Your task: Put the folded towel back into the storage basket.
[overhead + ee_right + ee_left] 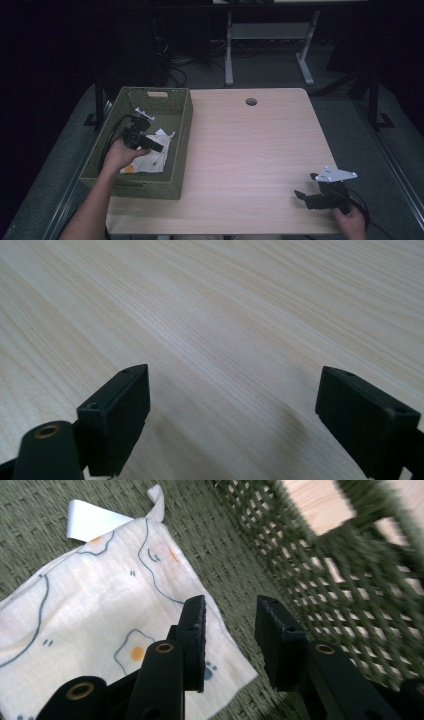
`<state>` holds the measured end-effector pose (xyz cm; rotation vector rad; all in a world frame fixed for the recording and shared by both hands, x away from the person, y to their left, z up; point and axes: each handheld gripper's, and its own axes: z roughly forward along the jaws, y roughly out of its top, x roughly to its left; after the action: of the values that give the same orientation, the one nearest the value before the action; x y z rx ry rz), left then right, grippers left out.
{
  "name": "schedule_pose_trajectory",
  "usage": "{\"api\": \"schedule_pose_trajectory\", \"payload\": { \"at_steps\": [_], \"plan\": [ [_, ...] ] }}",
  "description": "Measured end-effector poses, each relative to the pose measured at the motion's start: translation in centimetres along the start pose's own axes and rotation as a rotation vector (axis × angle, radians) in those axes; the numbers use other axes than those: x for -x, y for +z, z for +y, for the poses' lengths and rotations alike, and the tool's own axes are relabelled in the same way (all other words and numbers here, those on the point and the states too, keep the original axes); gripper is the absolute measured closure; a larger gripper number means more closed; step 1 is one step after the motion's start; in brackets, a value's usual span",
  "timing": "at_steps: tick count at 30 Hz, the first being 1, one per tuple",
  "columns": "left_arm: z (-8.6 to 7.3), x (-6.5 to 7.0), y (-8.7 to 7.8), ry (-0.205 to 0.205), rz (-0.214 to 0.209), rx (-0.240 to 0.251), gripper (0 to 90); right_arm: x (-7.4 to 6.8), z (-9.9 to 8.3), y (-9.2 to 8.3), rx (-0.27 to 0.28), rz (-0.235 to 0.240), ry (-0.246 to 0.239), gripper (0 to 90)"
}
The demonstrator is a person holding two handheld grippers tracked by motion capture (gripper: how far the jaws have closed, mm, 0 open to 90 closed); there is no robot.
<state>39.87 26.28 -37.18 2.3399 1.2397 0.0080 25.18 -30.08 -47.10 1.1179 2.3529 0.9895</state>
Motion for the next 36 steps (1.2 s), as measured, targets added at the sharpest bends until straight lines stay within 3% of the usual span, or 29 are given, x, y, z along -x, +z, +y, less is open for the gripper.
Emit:
{"api": "schedule_pose_trajectory", "payload": {
  "at_steps": [4, 9, 21, 23, 25, 30, 36],
  "plan": [
    [-0.7, 0.1, -0.8, -0.006, 0.009, 0.017, 65.3, -0.1, 0.0, 0.1, -0.006, 0.004, -0.008, 13.7],
    [-1.2, 0.4, -1.9, -0.027, -0.025, 0.106, 61.8, 0.0, 0.1, 0.0, 0.001, 0.010, -0.010, 13.7],
    [-2.1, 1.1, -4.1, -0.066, -0.176, 0.316, 56.6, 0.1, 0.1, 0.2, 0.002, 0.017, -0.007, 13.6],
    [-2.3, 1.4, -4.3, -0.059, -0.177, 0.334, 55.9, 0.1, 0.1, 0.2, 0.002, 0.016, -0.009, 13.6],
    [-2.6, 1.7, -4.4, -0.057, -0.203, 0.358, 55.4, 0.1, 0.1, 0.3, 0.002, 0.016, -0.010, 13.6],
    [-3.2, 3.0, -4.8, -0.034, -0.200, 0.384, 53.6, 0.1, 0.1, 0.4, 0.002, 0.021, -0.016, 13.6],
    [-3.8, 4.5, -5.6, -0.014, -0.246, 0.435, 52.4, 0.1, 0.2, 0.3, 0.018, 0.027, -0.010, 13.6]
  ]
}}
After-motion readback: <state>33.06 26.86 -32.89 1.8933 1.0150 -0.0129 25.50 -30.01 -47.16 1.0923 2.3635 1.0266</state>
